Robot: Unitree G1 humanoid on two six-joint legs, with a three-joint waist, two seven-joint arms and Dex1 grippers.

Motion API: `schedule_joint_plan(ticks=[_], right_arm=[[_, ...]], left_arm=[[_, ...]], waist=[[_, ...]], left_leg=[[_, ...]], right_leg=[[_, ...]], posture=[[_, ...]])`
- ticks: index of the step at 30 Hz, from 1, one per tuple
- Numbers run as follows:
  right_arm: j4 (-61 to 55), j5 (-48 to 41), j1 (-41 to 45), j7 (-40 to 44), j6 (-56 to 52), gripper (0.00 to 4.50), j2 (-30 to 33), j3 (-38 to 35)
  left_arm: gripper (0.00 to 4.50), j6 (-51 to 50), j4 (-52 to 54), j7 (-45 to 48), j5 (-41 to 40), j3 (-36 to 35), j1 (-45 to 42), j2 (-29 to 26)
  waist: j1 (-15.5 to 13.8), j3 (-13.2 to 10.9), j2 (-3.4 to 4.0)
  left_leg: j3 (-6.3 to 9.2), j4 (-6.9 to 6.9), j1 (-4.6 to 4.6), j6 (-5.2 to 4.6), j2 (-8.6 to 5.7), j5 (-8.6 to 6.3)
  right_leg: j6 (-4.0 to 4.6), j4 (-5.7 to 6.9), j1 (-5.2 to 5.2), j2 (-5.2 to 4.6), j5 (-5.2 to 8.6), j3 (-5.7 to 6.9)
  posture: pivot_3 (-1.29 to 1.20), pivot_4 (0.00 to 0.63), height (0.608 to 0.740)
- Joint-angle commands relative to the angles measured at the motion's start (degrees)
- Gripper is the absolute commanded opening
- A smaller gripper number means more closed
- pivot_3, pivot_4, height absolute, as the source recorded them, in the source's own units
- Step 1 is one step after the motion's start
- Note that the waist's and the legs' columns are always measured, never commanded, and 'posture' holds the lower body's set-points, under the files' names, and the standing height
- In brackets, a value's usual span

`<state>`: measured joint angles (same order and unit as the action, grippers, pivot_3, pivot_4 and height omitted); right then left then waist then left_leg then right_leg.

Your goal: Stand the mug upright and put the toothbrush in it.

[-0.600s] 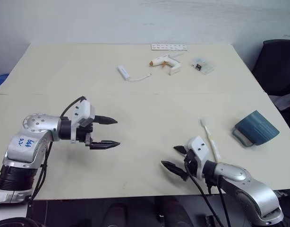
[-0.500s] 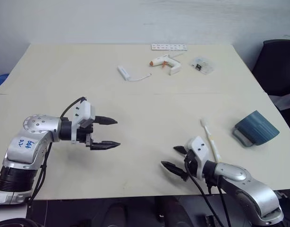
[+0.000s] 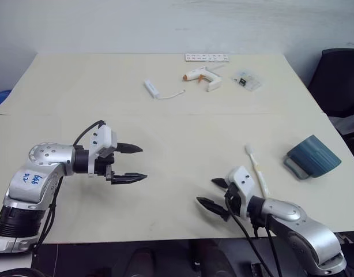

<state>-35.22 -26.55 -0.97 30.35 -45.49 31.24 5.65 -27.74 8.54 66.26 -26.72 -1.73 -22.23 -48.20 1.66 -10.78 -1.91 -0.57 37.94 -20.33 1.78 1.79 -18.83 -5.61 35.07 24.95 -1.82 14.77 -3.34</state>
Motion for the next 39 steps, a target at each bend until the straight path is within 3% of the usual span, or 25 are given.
schedule_joint_plan(ticks=[1,14,19,22,25,27,39], right_arm=[[-2.6,-1.7,0.0,-0.1,-0.4,4.49,-0.1,-1.8],[-5.3,-3.4,0.1,-1.2,-1.5,4.49,0.3,-6.0],[-13.2,-11.5,-3.5,-2.1,-9.0,4.49,3.8,-19.9],[-17.1,-11.4,-4.8,-2.8,-11.2,4.49,8.5,-26.9],[-15.5,-10.5,-5.4,-6.6,-20.9,4.49,12.7,-36.5],[-14.2,-9.3,-6.1,-6.5,-23.5,4.49,15.6,-38.8],[7.7,2.6,2.4,-5.7,-15.2,4.49,23.4,-24.1]], left_arm=[[4.5,-0.5,1.7,0.2,-1.3,-1.7,-0.3,-0.7],[4.5,2.8,1.3,1.2,1.0,0.2,0.1,-0.3],[4.5,2.0,1.7,2.1,0.3,2.1,-0.9,0.8],[4.5,1.0,2.3,3.2,-0.8,3.0,-1.6,1.5],[4.5,0.7,2.7,3.6,-1.3,4.4,-3.3,3.2],[4.5,0.7,2.8,3.9,-1.2,5.3,-4.5,4.3],[4.5,-1.2,5.5,3.4,-1.7,7.8,-9.4,7.8]], waist=[[0.0,0.0,0.0],[0.0,0.0,0.0],[-0.1,0.0,0.02],[-0.2,0.0,0.03],[-0.2,0.0,0.01],[-0.2,0.0,0.01],[0.0,0.0,0.03]], left_leg=[[0.0,0.0,0.0,0.0,0.0,0.0],[0.0,0.0,-0.01,0.0,0.0,0.0],[-0.01,0.01,-0.06,0.0,0.0,0.0],[-0.01,0.05,-0.08,0.0,-0.02,0.0],[0.01,0.09,-0.08,0.0,-0.02,0.0],[-0.03,0.12,-0.08,0.0,-0.05,0.01],[-0.11,0.09,-0.07,-0.09,-0.03,-0.02]], right_leg=[[0.0,0.0,0.0,0.0,0.0,0.0],[0.0,0.01,0.01,0.01,0.0,-0.01],[-0.01,0.02,0.06,0.0,0.0,-0.02],[-0.06,0.02,0.06,0.0,-0.03,-0.04],[-0.05,0.03,0.02,0.02,-0.03,-0.04],[-0.04,0.02,0.02,0.01,-0.02,-0.09],[-0.05,0.0,0.06,0.11,-0.02,-0.21]], posture=[[0.0,0.15,0.74],[0.0,0.15,0.74],[0.0,0.15,0.74],[0.0,0.15,0.74],[0.0,0.15,0.74],[0.0,0.15,0.74],[0.0,0.15,0.74]])
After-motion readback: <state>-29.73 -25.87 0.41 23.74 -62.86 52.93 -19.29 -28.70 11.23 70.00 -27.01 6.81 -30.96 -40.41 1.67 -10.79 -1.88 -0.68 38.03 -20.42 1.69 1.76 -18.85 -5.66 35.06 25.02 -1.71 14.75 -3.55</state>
